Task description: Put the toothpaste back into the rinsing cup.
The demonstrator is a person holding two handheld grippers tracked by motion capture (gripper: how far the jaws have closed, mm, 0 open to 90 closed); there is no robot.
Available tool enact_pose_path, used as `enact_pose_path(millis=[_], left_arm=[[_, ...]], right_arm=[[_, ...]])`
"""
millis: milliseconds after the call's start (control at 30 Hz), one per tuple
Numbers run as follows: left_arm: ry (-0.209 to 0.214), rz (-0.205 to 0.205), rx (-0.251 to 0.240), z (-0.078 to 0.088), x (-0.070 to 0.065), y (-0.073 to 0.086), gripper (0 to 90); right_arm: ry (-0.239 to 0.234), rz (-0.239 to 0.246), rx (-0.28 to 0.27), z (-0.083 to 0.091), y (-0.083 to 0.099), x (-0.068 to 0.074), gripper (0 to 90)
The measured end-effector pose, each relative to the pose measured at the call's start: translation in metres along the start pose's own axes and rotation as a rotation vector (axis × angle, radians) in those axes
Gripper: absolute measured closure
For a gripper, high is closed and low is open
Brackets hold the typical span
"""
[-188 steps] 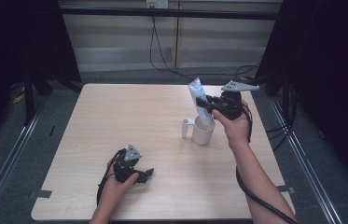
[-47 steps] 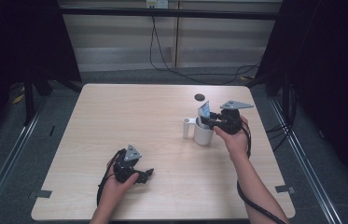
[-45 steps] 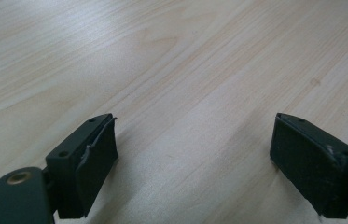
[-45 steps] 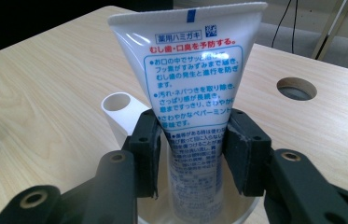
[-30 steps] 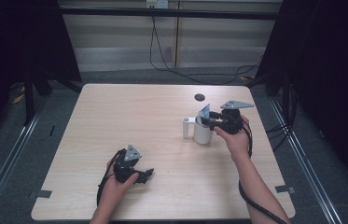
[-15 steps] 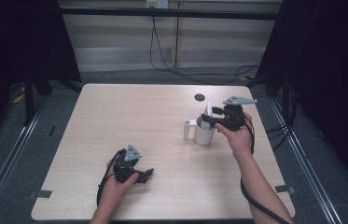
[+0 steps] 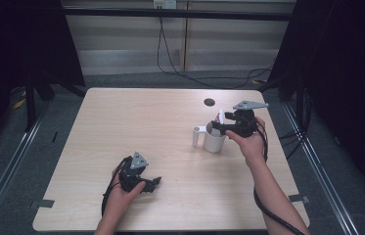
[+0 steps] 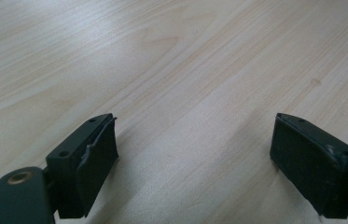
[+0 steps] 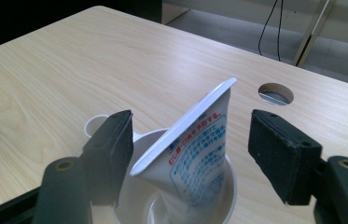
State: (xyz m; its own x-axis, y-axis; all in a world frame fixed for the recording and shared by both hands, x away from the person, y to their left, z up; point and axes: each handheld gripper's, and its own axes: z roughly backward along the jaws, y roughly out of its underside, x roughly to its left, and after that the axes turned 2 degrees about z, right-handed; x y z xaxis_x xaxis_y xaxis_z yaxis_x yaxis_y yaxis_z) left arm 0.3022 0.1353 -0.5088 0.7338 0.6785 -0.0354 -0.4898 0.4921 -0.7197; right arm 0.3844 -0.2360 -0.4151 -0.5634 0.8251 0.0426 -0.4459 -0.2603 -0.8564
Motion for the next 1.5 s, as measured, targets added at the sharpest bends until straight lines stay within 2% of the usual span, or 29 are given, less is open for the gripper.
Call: enact_pose_path(millis=[567, 700, 1000, 1300, 1500], left_arm=[[0.004, 0.005, -0.001, 0.0, 0.0, 0.0, 14.4], [0.003, 0.005, -0.001, 0.0, 0.0, 0.0, 14.4], [0.006, 0.006, -0.002, 0.0, 0.0, 0.0, 14.4], [0.004, 0.005, 0.0, 0.0, 0.0, 0.0, 14.4], [0.006, 0.006, -0.003, 0.0, 0.0, 0.0, 14.4]], right_arm=[[-0.013, -0.005, 0.028, 0.014, 0.005, 0.003, 20.1], [-0.01, 0.02, 0.051, 0.015, 0.007, 0.004, 18.5], [-0.017, 0.029, 0.057, 0.022, 0.01, 0.007, 16.7], [-0.033, 0.038, 0.056, 0.031, 0.017, 0.006, 14.9], [-0.035, 0.021, 0.057, 0.038, 0.024, 0.001, 14.5]])
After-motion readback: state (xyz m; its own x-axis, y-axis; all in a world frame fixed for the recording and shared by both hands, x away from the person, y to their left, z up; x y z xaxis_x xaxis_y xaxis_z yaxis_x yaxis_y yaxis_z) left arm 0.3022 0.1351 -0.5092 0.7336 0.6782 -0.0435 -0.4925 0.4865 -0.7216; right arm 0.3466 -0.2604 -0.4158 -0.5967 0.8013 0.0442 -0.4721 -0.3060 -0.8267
